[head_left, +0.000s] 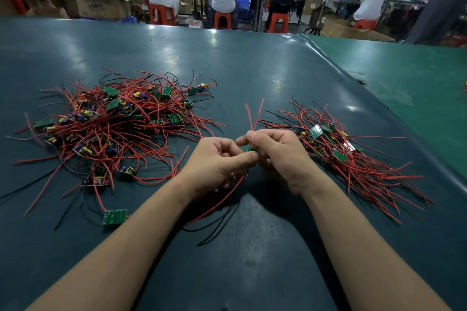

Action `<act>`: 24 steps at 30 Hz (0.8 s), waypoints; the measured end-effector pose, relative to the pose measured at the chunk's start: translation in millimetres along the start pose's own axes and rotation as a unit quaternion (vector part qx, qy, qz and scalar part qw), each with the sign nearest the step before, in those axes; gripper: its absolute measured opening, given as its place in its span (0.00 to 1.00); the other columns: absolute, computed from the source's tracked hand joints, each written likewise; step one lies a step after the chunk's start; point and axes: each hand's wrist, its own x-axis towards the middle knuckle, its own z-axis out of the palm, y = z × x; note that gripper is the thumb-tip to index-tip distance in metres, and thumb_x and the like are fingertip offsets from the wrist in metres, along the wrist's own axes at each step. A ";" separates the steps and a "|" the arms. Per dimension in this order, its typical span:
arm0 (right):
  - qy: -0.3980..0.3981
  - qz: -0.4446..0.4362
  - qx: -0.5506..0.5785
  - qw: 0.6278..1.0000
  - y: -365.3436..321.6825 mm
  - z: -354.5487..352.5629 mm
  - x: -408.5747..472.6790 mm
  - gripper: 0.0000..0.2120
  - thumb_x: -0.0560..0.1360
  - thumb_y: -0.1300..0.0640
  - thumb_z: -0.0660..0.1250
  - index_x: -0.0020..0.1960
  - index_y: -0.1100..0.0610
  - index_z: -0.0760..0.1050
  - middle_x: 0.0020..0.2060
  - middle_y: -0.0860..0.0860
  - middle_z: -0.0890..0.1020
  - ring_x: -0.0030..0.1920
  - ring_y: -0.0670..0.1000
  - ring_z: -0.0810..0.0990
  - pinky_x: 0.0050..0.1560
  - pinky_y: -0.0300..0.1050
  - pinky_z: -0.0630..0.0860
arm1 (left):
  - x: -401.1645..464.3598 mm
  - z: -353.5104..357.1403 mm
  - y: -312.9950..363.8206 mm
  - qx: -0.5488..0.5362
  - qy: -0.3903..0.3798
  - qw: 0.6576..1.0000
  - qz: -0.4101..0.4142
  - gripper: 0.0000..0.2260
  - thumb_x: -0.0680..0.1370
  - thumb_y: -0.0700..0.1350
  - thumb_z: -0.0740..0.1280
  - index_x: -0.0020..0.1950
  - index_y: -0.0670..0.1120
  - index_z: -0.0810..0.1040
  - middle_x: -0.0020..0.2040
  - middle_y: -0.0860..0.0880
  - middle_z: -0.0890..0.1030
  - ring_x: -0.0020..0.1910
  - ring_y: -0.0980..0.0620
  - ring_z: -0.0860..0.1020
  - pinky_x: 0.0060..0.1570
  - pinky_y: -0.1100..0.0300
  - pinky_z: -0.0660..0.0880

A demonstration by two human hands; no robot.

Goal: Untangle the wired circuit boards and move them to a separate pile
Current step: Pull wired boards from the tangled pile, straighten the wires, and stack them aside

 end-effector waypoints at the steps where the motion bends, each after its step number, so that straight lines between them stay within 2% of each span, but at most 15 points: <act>1: -0.008 -0.003 0.020 1.000 -0.8 -1.5 -0.1 0.14 0.80 0.58 0.63 0.40 0.57 0.84 0.22 0.47 0.64 0.22 0.45 0.58 0.24 0.33 0.54 | -0.6 -0.7 1.4 -0.006 -0.004 1.000 -0.004 0.13 0.69 0.47 0.75 0.33 0.42 0.74 0.22 0.50 0.74 0.16 0.56 0.64 0.18 0.70 0.59; 3: -0.029 -0.002 0.061 0.998 -2.2 -4.3 -0.2 0.15 0.81 0.58 0.62 0.41 0.58 0.84 0.23 0.47 0.66 0.22 0.45 0.59 0.24 0.33 0.54 | -1.1 -3.2 4.2 -0.044 -0.016 0.999 -0.016 0.15 0.65 0.50 0.75 0.30 0.44 0.72 0.21 0.50 0.72 0.16 0.56 0.63 0.20 0.68 0.56; 5: -0.031 -0.001 0.082 0.996 -3.3 -4.7 0.1 0.16 0.81 0.59 0.61 0.41 0.58 0.84 0.24 0.47 0.67 0.22 0.44 0.60 0.24 0.33 0.55 | -0.4 -6.9 6.1 -0.078 -0.034 0.996 -0.031 0.18 0.63 0.51 0.76 0.32 0.40 0.71 0.22 0.50 0.70 0.18 0.55 0.63 0.27 0.59 0.51; 7: 0.002 -0.001 0.108 0.994 -4.1 -4.4 2.3 0.17 0.82 0.59 0.59 0.40 0.59 0.84 0.25 0.48 0.67 0.21 0.45 0.59 0.23 0.33 0.55 | 0.2 -8.9 5.6 -0.085 -0.056 0.994 -0.034 0.17 0.65 0.46 0.79 0.31 0.42 0.71 0.24 0.47 0.69 0.20 0.52 0.63 0.29 0.54 0.51; 9: 0.054 -0.004 0.149 0.987 -4.9 -7.1 5.9 0.16 0.82 0.60 0.58 0.41 0.61 0.81 0.24 0.48 0.67 0.20 0.44 0.58 0.21 0.32 0.55 | -0.1 -10.3 3.5 -0.093 -0.087 0.992 -0.027 0.16 0.69 0.42 0.74 0.27 0.46 0.70 0.24 0.47 0.66 0.20 0.52 0.64 0.26 0.61 0.54; 11: 0.102 -0.012 0.181 0.978 -5.8 -11.7 9.1 0.15 0.82 0.61 0.58 0.41 0.62 0.79 0.24 0.47 0.67 0.20 0.44 0.59 0.20 0.32 0.55 | -1.5 -11.5 3.4 -0.102 -0.115 0.988 -0.027 0.15 0.69 0.42 0.73 0.29 0.44 0.69 0.24 0.48 0.64 0.19 0.52 0.63 0.22 0.66 0.58; 15: 0.173 -0.031 0.217 0.960 -3.9 -13.7 11.6 0.15 0.82 0.61 0.58 0.41 0.62 0.78 0.24 0.47 0.68 0.20 0.44 0.60 0.19 0.33 0.56 | -1.2 -14.2 7.3 -0.105 -0.148 0.983 -0.042 0.13 0.64 0.47 0.74 0.28 0.46 0.70 0.29 0.46 0.64 0.20 0.54 0.64 0.23 0.68 0.58; 17: 0.217 -0.024 0.261 0.940 -4.5 -16.7 13.3 0.15 0.82 0.62 0.57 0.40 0.62 0.76 0.25 0.48 0.67 0.20 0.43 0.60 0.18 0.34 0.56 | -3.4 -17.2 7.8 -0.119 -0.178 0.975 -0.052 0.13 0.64 0.46 0.73 0.28 0.46 0.70 0.27 0.47 0.66 0.19 0.55 0.63 0.23 0.69 0.58; 20: 0.263 -0.009 0.323 0.909 -6.7 -23.4 15.0 0.14 0.82 0.62 0.56 0.40 0.60 0.73 0.29 0.50 0.65 0.19 0.43 0.60 0.18 0.34 0.57 | -12.3 -18.1 6.3 -0.168 -0.252 0.951 -0.058 0.16 0.64 0.44 0.74 0.33 0.39 0.68 0.22 0.50 0.70 0.17 0.58 0.66 0.22 0.70 0.62; 22: 0.226 -0.011 0.262 0.938 -4.9 -14.3 12.0 0.16 0.83 0.56 0.58 0.39 0.60 0.74 0.28 0.50 0.67 0.18 0.43 0.61 0.19 0.33 0.57 | -15.1 -14.3 7.2 -0.177 -0.212 0.960 -0.054 0.14 0.63 0.47 0.78 0.34 0.40 0.76 0.23 0.50 0.72 0.18 0.58 0.67 0.22 0.70 0.63; 24: 0.153 -0.004 0.155 0.976 -0.3 3.5 6.9 0.26 0.82 0.44 0.56 0.34 0.58 0.76 0.23 0.50 0.68 0.18 0.45 0.63 0.20 0.32 0.58 | -8.3 -14.7 8.6 -0.221 -0.109 0.968 -0.038 0.15 0.63 0.52 0.79 0.38 0.42 0.81 0.26 0.50 0.75 0.20 0.58 0.70 0.21 0.70 0.65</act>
